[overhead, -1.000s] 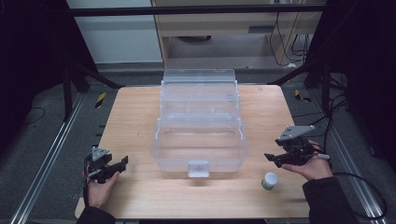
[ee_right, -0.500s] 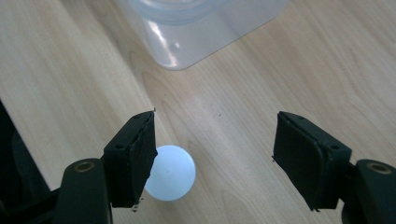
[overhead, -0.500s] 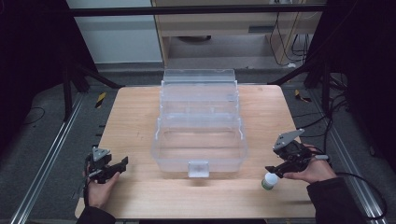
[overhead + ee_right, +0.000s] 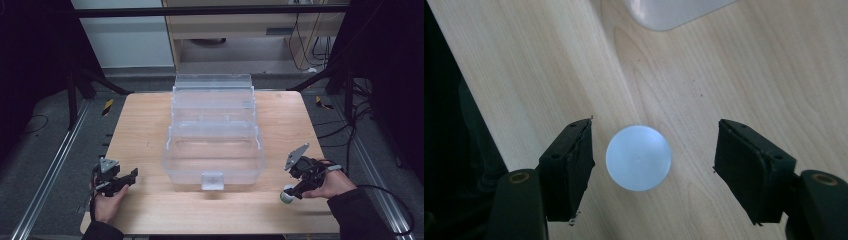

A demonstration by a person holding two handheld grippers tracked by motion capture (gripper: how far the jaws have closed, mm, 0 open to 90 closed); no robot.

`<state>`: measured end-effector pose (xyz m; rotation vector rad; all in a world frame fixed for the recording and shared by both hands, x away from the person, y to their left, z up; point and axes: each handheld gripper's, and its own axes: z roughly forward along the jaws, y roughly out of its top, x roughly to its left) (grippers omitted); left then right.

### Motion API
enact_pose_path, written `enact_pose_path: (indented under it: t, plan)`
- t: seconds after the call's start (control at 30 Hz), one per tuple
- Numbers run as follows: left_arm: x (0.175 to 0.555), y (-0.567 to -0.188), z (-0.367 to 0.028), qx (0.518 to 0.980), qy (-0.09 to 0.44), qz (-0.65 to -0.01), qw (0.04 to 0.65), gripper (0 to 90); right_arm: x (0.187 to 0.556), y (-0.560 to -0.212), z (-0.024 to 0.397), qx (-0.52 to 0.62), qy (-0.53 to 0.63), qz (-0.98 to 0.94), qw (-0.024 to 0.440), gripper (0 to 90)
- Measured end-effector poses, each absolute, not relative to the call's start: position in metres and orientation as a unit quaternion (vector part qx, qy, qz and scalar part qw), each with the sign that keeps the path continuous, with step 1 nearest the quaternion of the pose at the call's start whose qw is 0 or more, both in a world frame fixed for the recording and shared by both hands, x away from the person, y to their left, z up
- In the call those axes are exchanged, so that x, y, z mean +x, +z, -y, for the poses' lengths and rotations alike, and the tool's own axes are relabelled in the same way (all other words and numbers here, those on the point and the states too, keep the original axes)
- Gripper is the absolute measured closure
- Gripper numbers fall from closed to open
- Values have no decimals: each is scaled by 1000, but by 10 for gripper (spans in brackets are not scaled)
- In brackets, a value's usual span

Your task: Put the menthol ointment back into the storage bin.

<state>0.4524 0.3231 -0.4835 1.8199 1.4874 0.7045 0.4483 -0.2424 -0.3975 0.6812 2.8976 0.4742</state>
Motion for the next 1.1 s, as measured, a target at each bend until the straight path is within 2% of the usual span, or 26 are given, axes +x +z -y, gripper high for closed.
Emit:
enact_pose_path:
  t: [0.77,1.1]
  plan:
    - [453,-484,-321,702,272,-567,334,292,450,-427,238,197,95,-975,38,414]
    - [453,-484,-321,703,273,-567,333,293,454,-434,238,200,91,-975,26,492]
